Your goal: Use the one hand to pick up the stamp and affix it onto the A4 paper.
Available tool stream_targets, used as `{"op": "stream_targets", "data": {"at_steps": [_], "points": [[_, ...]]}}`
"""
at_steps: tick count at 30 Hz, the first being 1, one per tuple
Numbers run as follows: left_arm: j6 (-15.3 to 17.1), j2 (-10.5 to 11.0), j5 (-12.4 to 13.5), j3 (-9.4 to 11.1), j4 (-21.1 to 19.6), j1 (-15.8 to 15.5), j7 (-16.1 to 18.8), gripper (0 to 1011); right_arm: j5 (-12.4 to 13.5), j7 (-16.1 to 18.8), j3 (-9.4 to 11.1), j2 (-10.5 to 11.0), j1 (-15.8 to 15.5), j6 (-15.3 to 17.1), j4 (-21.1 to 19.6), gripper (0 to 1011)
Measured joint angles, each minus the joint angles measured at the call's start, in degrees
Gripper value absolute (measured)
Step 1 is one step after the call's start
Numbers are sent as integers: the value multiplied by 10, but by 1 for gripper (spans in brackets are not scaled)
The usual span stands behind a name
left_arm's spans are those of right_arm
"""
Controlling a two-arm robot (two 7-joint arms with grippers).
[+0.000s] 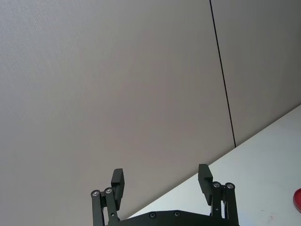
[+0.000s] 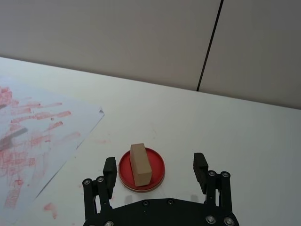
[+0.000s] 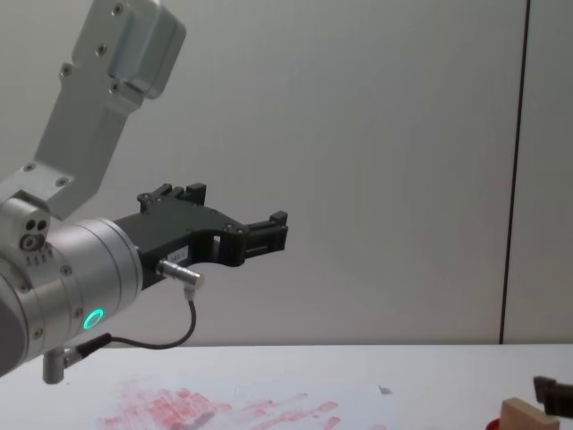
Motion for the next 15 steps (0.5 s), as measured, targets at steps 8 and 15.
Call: {"op": "stream_targets", "data": {"at_steps": [8,15], "points": [[0,0,0,0,0,0,0,1001,-17,3,-6,-16,22,17,31,1001],[0,0,0,0,0,0,0,1002,-32,11,-11,-31,43,25,63,1001]]}}
